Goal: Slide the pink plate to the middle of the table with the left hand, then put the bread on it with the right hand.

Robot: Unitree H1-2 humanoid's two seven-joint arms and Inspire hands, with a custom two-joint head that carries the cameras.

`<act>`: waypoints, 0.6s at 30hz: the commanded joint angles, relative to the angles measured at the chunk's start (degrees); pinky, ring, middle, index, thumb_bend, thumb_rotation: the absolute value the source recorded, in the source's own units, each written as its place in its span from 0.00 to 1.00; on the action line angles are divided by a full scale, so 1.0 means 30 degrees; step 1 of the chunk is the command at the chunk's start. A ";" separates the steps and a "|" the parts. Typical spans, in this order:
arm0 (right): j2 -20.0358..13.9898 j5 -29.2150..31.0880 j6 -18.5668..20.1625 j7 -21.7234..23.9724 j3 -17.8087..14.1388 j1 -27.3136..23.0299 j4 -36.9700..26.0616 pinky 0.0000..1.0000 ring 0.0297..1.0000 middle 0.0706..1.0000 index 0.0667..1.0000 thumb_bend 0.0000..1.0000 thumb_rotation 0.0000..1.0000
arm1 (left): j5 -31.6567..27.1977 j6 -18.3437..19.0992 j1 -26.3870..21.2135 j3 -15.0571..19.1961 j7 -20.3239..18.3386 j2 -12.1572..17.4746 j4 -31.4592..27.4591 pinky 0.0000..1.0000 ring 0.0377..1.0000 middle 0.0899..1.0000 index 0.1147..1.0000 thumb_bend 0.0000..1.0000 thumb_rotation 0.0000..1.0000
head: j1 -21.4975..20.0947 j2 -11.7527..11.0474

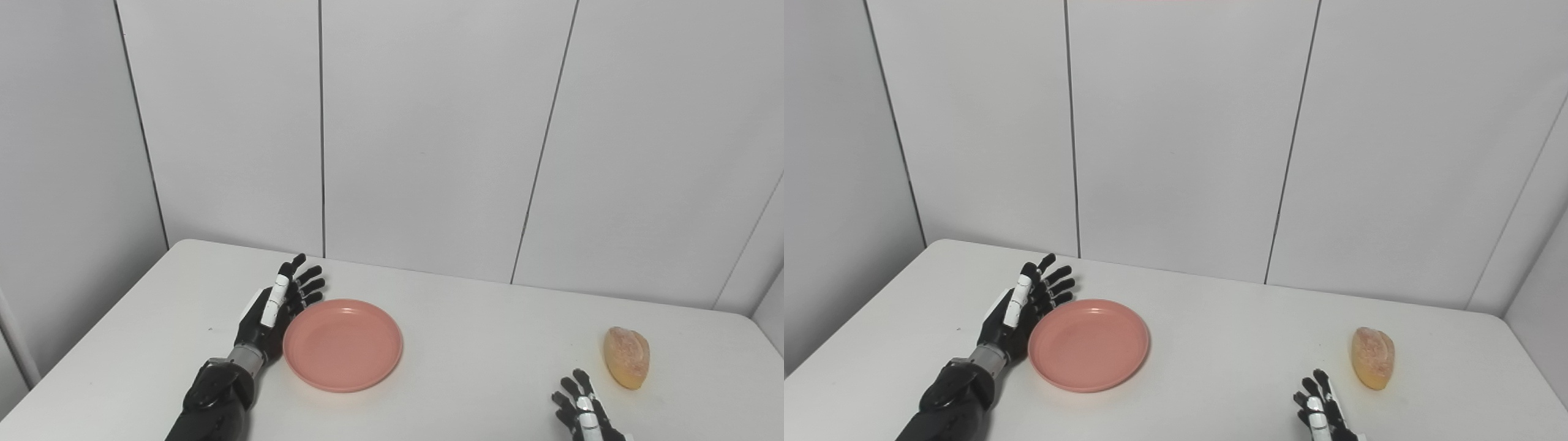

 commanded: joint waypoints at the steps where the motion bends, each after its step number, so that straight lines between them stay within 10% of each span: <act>1: 0.0310 0.0035 0.0366 -0.0059 0.0176 0.0346 0.0029 0.92 0.89 0.92 0.95 0.69 0.95 | -0.0233 0.0094 0.0129 -0.0045 -0.0410 -0.0776 0.0334 0.89 0.89 0.91 0.97 0.89 0.87 | -0.0123 0.0112; 18: 0.1079 -0.0623 0.1495 -0.0759 0.0811 0.0063 -0.0876 0.90 0.88 0.92 0.94 0.69 0.94 | -0.0321 0.0819 0.0085 -0.0179 -0.0426 -0.2212 0.0141 0.90 0.88 0.91 0.97 0.90 0.87 | -0.2798 0.1382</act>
